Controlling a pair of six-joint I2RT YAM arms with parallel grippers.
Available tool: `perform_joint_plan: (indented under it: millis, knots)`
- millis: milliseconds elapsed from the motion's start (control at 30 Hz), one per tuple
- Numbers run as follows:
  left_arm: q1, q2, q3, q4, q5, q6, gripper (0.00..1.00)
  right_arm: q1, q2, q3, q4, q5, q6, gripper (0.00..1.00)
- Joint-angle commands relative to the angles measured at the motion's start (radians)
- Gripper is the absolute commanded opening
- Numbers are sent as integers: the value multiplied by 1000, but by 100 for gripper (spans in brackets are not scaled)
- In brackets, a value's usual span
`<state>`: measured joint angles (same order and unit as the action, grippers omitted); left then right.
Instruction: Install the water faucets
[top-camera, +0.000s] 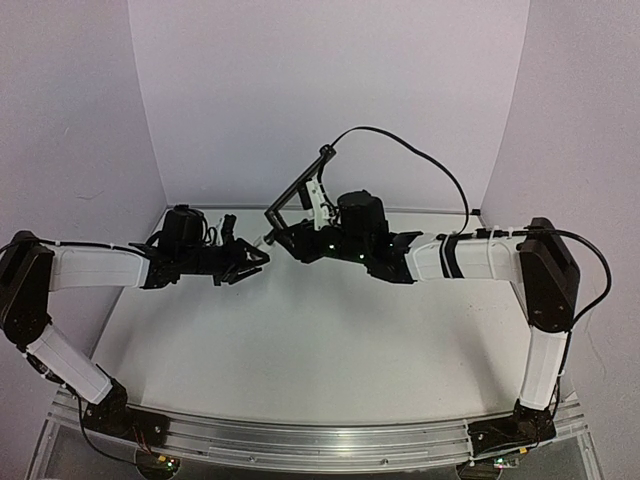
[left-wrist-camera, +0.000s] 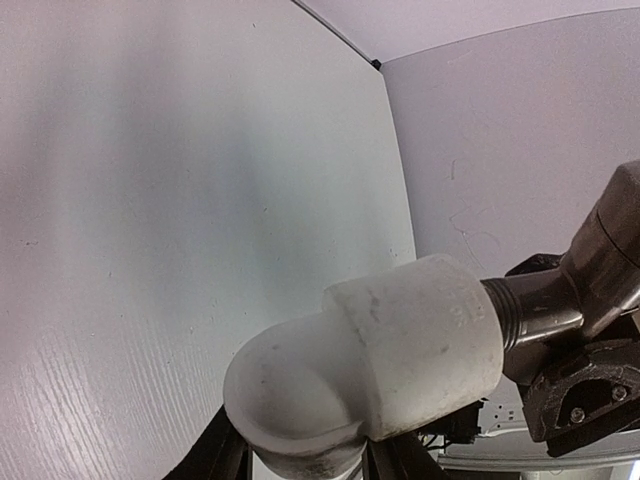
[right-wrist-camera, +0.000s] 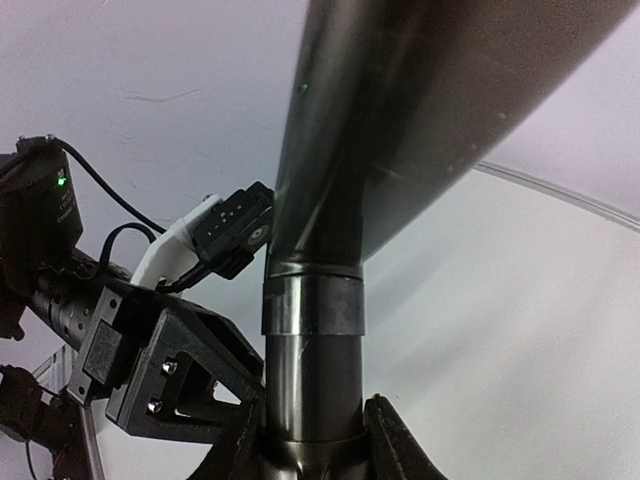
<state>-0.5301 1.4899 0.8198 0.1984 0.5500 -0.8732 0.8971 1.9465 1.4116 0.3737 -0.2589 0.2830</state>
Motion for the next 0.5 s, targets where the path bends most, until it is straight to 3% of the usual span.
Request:
perform_joint_plan:
  millis: [0, 467]
  knots:
    - [-62, -79, 24, 243, 120, 93, 0, 16, 29, 49, 26, -112, 131, 0]
    - [-76, -107, 14, 242, -11, 161, 0, 8, 78, 85, 52, -125, 334, 0]
